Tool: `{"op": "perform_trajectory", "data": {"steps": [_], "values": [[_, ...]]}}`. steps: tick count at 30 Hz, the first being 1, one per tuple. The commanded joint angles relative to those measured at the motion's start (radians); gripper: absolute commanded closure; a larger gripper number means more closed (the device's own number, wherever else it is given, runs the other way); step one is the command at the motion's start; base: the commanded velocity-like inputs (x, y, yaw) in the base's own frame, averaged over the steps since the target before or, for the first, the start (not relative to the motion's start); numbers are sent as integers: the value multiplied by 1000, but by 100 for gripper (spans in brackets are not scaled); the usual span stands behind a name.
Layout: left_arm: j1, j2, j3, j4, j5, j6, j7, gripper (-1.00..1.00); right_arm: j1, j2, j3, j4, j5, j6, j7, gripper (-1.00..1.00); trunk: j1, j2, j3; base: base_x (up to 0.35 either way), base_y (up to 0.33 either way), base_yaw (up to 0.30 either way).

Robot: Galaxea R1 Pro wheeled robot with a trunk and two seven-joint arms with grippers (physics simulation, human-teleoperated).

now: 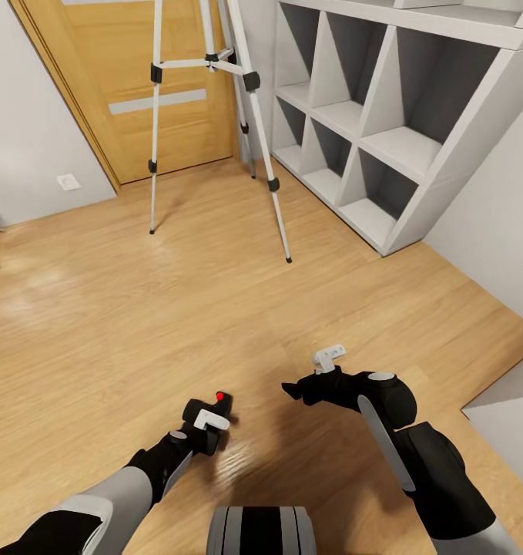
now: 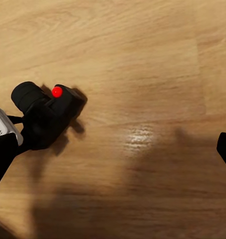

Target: Attach the digital camera to the camera tripod in the bedroom.

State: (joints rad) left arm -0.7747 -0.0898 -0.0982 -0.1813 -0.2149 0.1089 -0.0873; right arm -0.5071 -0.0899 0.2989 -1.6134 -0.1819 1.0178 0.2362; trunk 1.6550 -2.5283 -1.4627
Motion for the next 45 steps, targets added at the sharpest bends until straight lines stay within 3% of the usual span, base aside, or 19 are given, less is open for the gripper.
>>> {"op": "perform_trajectory", "data": {"steps": [1, 19, 20, 40, 45], "values": [[0, 0, -4, -3, -8, 5, -2, 100, -1, -1, 1, -1, -2, 4, 0, -100, 0, 0, -1, 0, 0, 0], [1, 1, -3, -3, -8, 2, -4, 100, -1, -1, 0, -1, -2, -17, 0, -100, 0, 0, -1, 0, 0, 0], [3, 2, -1, -3, -8, -25, -3, 100, -1, -1, 0, 0, -2, -18, 0, -100, -1, 0, 3, 0, 0, 0], [3, 3, 0, -3, -7, -32, -7, 100, -1, -1, 0, 0, -2, -19, -1, -100, -10, 5, 81, 0, 0, 0], [-1, 10, 4, -3, -2, -28, -55, 100, 0, -1, 0, -1, -2, -18, 0, -100, -12, 6, 100, 0, 0, 0]]}}
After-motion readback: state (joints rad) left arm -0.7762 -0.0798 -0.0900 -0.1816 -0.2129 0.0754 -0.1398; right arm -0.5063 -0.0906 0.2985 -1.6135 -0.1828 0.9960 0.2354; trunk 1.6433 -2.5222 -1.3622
